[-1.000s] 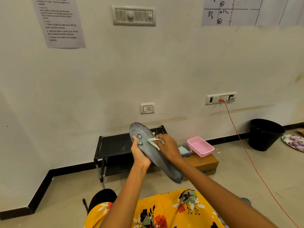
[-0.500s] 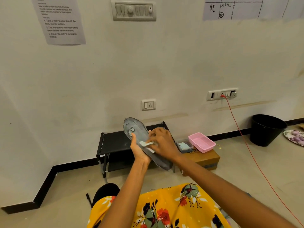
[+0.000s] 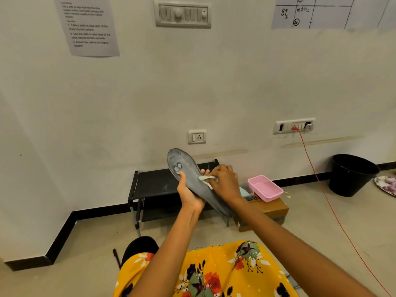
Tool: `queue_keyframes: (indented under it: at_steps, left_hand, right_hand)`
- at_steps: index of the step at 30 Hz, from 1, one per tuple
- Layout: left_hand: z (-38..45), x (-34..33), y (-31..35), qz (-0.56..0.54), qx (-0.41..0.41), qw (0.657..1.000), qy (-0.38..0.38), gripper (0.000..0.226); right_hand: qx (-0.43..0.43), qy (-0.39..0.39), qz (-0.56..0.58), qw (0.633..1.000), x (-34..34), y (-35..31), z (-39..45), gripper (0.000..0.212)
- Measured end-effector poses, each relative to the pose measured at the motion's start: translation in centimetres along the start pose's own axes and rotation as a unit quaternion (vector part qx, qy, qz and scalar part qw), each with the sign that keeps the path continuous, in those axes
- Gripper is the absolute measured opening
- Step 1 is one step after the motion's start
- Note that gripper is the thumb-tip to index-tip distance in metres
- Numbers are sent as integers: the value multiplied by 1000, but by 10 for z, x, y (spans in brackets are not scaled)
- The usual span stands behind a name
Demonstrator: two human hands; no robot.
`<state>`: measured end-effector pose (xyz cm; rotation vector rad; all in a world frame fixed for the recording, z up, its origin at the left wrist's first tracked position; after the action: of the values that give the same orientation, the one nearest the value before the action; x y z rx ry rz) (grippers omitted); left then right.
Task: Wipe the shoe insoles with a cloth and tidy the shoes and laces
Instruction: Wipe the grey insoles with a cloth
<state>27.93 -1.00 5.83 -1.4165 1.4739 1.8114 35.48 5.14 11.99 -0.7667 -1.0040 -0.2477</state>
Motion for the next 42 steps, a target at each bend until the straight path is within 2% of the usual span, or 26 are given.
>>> queue_keyframes:
  at_steps: [2,6,8,13,15,17,19,22,27,28,31,33,35,37,39,42]
  left_hand:
    - [3,-4,1,3,0,1000,4,64]
    - [5,12,6,-24,8,1000,7,64]
    - [5,16,7,-31,0,1000,5,65]
    - [12,0,20,-10,-38,999,1,73]
    - [13,-10,20,6,-35,999,-4,71]
    - [8,-16,10,26,-13,1000,-5,69]
    - [3,-17,-2,30,-5,1000,7,62]
    - [4,-10,-5,-2,0,1000,3,57]
    - [4,3,8,-32,1,999,-16,59]
    - [3,1,7,-30,5,999,-20,60]
    - [4,-10,4,-12,-9,1000,-23,60]
    - [7,-14,6,1,-19,1000,-20,60]
    - [10,-12,12,-10,-24,999,-26,60]
    - [13,-3,17,-30,-22,999,-21,60]
    - [11,1,13,-43,-14,999,-25,60]
    - [5,-7,-1,-39,-5,999,-37,62]
  right_hand:
    - [4,18,23,1000,-3,-7,-4,28]
    - [100,-109,96,984,-27,-30,-29,27]
    - [122,-139,110,977,-26,-30,-29,24]
    - [16,-63,200,978,-13,-3,-14,10]
    - [7,-63,222,973,-13,-5,-10,12]
    - [-22,-29,226,974,-8,-7,-4,17]
    - [-44,-5,208,977,-9,-9,3,19]
    - [-6,-9,87,996,-20,-22,1,26]
    - [140,-97,28,985,-15,-37,-18,27]
    - [136,-90,6,987,-8,-32,-14,27]
    - [46,-19,-33,998,17,-13,3,28]
    - [45,8,-23,999,16,-21,2,26]
    - [104,-20,44,993,2,-40,-12,26]
    - [154,-83,101,979,-6,-53,-30,27]
    - [166,-111,45,979,-3,-47,-29,27]
    - [81,-63,-50,993,15,-23,-10,29]
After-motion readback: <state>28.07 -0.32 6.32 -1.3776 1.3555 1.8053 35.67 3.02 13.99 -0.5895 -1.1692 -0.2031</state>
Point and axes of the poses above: each hand's wrist, its own z-axis towards the middle knuckle, its own x-axis out of the back of the hand, y = z × x, the point moved 8 cm from there along z, towards the middle knuckle, and after that the axes turned 8 degrees about -y, right-handed, at the moved point
